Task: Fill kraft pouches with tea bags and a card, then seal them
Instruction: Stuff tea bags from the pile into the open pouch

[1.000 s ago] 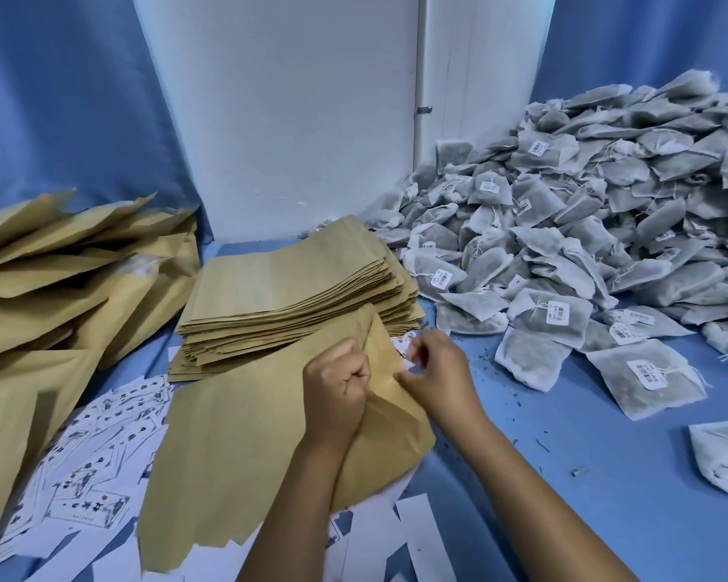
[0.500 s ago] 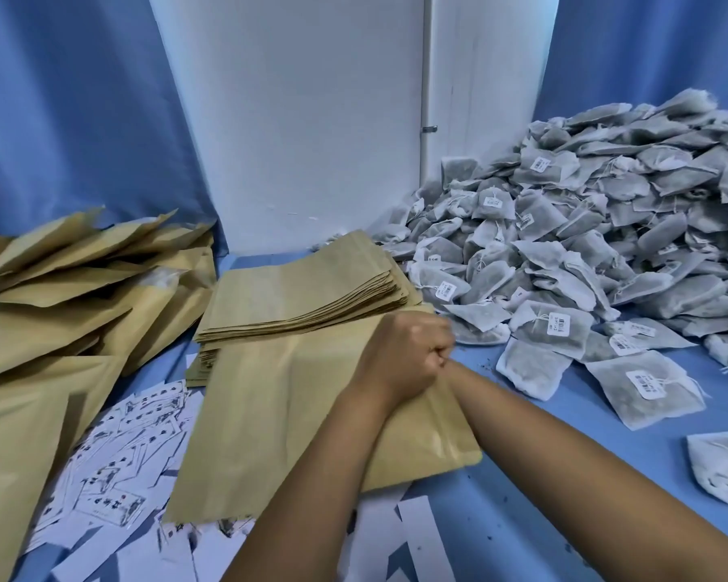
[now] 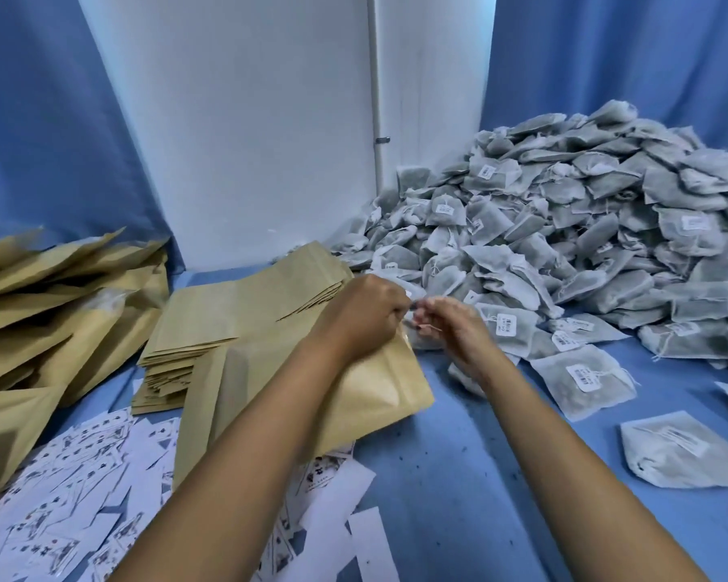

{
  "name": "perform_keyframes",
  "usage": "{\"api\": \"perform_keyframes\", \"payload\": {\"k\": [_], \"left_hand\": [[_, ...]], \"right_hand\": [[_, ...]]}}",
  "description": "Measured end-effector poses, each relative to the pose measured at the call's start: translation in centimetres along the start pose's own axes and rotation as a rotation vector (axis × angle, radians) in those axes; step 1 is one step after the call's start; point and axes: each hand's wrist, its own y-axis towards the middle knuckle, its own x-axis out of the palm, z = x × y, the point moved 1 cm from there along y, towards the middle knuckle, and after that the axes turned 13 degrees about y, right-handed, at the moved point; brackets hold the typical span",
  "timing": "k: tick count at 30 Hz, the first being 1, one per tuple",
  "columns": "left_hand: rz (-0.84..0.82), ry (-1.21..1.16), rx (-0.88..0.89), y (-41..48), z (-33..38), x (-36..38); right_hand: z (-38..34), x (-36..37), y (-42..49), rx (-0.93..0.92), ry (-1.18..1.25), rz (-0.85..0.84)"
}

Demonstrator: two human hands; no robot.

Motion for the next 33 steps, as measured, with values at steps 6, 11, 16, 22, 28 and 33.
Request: {"api": "perform_keyframes", "payload": {"k": [6, 11, 16, 22, 28, 33], "left_hand": [[0.007, -0.073, -0.003, 0.5, 1.2, 3.8], [-0.008, -0.13, 0.017, 0.8, 1.4, 5.7], [0.069, -0.163, 0.021, 0.8, 1.0, 5.8], [0.157, -0.213, -0.059, 1.0, 0.8, 6.3], [0.185, -0.219, -0.127, 0.5, 1.0, 7.2], [0.289, -0.428, -0.243, -0.1, 0.7, 7.6]], "right_hand": [[0.6, -10.0, 0.3, 0.348, -1.345, 0.263], [0.2, -10.8, 0.4, -0.044, -1.31, 0.448], [0.1, -10.3, -1.0, 0.047, -1.058, 0.18], [0.3, -9.5, -3.2, 0.139, -1.01, -0.173], [-2.0, -6.7, -4.6, 0.066, 0.403, -0.143], [-1.0, -4.0, -5.3, 0.274, 0.443, -0.271]]}}
